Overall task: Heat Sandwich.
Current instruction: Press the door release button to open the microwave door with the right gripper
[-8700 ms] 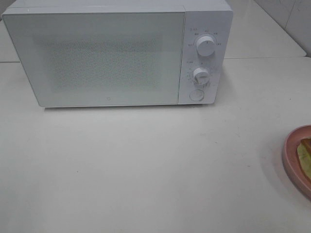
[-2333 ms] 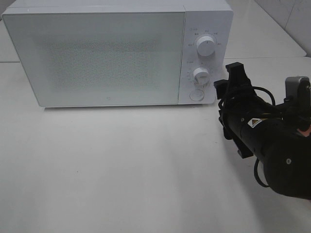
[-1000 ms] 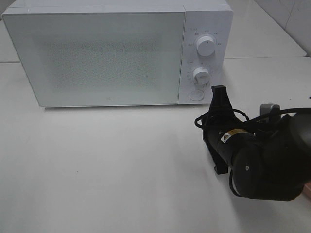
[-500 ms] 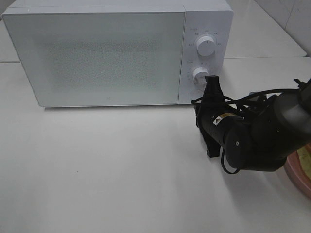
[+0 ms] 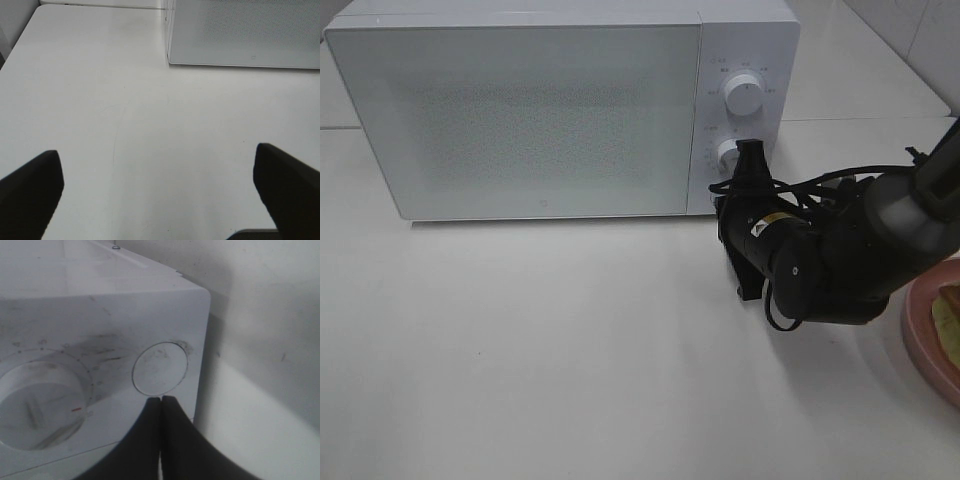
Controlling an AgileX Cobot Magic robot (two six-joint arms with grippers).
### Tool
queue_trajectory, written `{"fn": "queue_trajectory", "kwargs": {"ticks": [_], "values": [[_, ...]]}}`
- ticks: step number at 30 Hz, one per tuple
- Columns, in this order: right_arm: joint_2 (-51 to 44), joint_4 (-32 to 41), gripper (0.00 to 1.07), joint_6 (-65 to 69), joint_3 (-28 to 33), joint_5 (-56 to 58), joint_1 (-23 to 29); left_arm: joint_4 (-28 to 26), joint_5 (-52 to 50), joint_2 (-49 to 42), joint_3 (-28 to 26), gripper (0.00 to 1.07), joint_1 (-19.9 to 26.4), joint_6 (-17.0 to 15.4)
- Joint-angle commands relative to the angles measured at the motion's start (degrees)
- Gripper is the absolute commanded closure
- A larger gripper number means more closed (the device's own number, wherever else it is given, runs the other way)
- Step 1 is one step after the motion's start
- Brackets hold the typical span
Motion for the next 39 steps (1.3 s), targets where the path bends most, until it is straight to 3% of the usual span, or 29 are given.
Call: {"fn": "queue_trajectory", "kwargs": {"ticks": [1,39], "values": [[0.6,-1.1,1.07,-1.4,-1.4,-0.2,-0.6,-0.6,-0.6,-1.1,0.2,0.09,-0.3,-0.2],[4.0,2.0,1.07,-2.5,-6.1,-5.0,-1.9,-0.6,-0.6,-1.1,0.2,0.09,-0.3,-0.2]]}}
